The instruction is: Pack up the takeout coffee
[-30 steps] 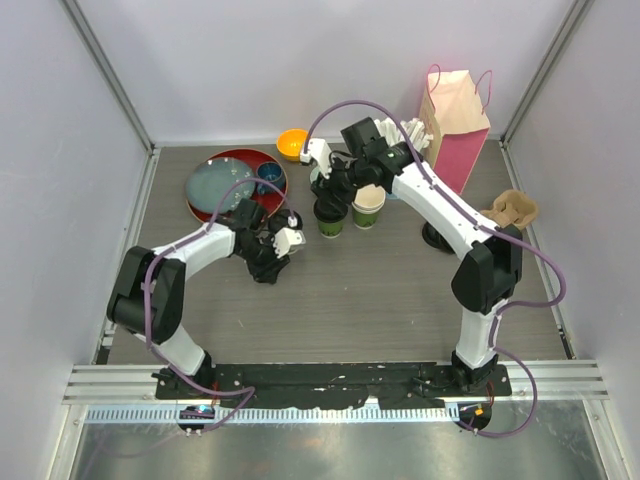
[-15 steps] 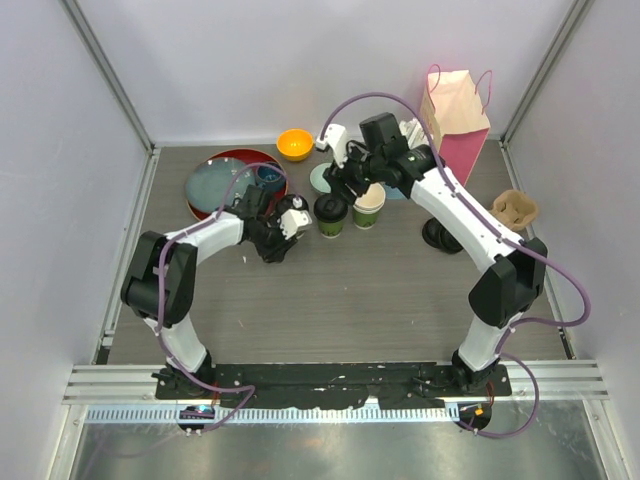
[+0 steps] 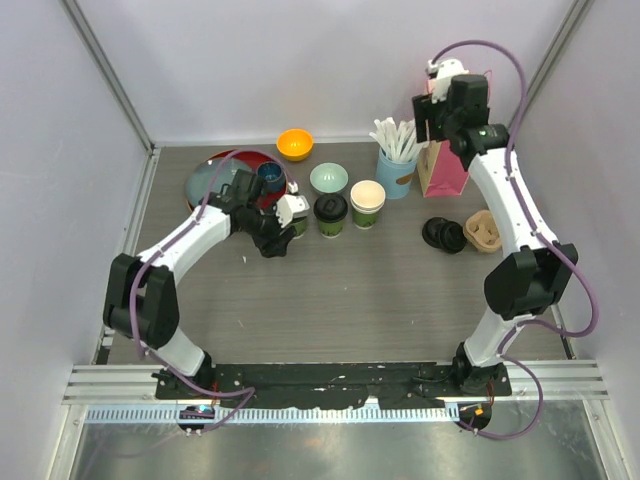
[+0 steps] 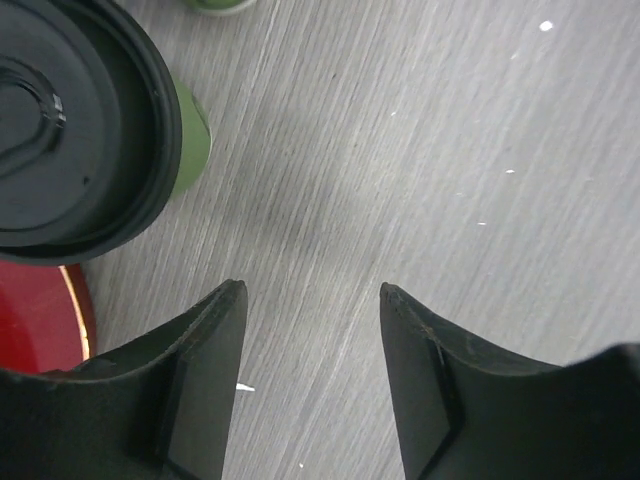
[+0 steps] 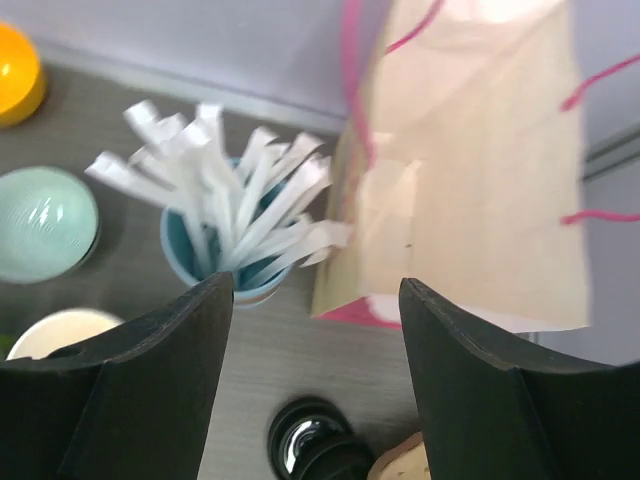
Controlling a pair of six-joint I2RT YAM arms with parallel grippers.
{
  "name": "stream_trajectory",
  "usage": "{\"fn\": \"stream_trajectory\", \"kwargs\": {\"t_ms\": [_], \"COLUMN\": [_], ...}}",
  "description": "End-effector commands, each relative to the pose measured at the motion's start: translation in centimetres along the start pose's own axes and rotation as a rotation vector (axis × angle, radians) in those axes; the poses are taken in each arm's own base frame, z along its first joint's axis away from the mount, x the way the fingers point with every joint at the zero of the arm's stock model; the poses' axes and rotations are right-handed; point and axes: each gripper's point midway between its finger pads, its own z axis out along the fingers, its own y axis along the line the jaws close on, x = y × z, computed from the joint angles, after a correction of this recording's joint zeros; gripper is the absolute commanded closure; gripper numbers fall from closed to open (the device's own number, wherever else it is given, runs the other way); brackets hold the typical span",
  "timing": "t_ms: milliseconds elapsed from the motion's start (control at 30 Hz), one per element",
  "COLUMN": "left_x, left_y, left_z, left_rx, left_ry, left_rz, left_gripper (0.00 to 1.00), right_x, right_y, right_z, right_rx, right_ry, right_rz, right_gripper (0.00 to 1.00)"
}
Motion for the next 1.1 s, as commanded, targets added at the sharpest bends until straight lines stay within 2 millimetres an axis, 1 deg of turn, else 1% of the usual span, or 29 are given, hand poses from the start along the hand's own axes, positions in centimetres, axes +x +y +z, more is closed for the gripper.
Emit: {"fn": "stream_trajectory", "kwargs": {"t_ms": [0,67,100,167,200,300,333,433,500,533,567,633,667,733,767,833,867,967,1000,1067], "left_x": [-2.4,-2.8,-2.5,-2.5,-2.4,-2.2,-2.0,-2.0,-2.0,-2.1,-2.1,-2.2,-2.1,-2.1,-2.1,-2.3,-2.3,-2.7,-3.1,-3.3], "left_y": [-2.5,-2.7,-2.9,-3.0,-3.2,-3.4,-3.4,-3.5,-3.7,-3.8,-3.9,-4.0,-4.1,-4.2,-4.2,-4.3,-4.3,-4.5,-4.4,-4.6], "left_z": [-3.2,-3.9,-4.1,-4.4,-4.7,-5.2,-5.4,-5.9,-6.1,-6.2,-6.3,-6.3,-6.3,-6.3,-6.5,-6.7,-6.9,-7.5,-7.8,-8.3], "left_rx": [0.080,0.079,0.083,0.080,0.076,0.063,0.055,0.041,0.042,0.046,0.047,0.052,0.054,0.057,0.054,0.050,0.049,0.048,0.040,0.039], "left_ry": [-0.051,-0.050,-0.037,-0.032,-0.031,-0.029,-0.024,-0.025,-0.026,-0.032,-0.033,-0.037,-0.036,-0.035,-0.036,-0.041,-0.039,-0.044,-0.049,-0.049], "left_rz": [-0.011,-0.019,-0.028,-0.032,-0.028,-0.018,-0.017,-0.012,-0.009,-0.005,-0.005,-0.008,-0.012,-0.012,-0.013,-0.010,-0.017,-0.036,-0.040,-0.062], "left_gripper": [0.39,0.39,0.38,0.38,0.38,0.38,0.38,0.38,0.37,0.38,0.38,0.37,0.38,0.37,0.38,0.38,0.37,0.37,0.37,0.37], "right_x": [-5.4,-5.3,-5.3,-5.2,-5.0,-4.1,-3.4,-1.8,-1.3,-0.7,-0.4,0.0,0.3,0.5,0.5,0.2,-0.3,-2.1,-3.5,-5.3], "right_y": [-3.7,-4.2,-4.5,-4.5,-4.4,-4.9,-5.2,-5.8,-6.6,-6.6,-7.2,-7.3,-7.4,-7.1,-7.0,-7.4,-7.8,-9.6,-10.5,-11.9], "right_z": [0.5,1.5,2.4,3.2,4.0,5.1,5.7,6.6,6.9,7.3,7.4,7.7,7.9,8.0,8.0,7.7,7.3,5.9,4.8,3.1], "right_rx": [0.096,0.103,0.113,0.109,0.104,0.128,0.141,0.164,0.188,0.187,0.195,0.176,0.170,0.135,0.130,0.139,0.153,0.229,0.259,0.317], "right_ry": [-0.145,-0.136,-0.131,-0.128,-0.120,-0.087,-0.067,-0.028,-0.015,-0.002,0.003,0.012,0.017,0.022,0.023,0.021,0.009,-0.032,-0.071,-0.114], "right_rz": [0.081,0.083,0.082,0.069,0.066,0.067,0.068,0.067,0.065,0.062,0.063,0.052,0.051,0.025,0.017,-0.005,-0.015,-0.048,-0.053,-0.070], "right_gripper": [0.27,0.27,0.27,0.27,0.28,0.30,0.31,0.35,0.42,0.45,0.55,0.64,0.72,0.80,0.89,0.97,0.99,0.99,0.99,0.99]}}
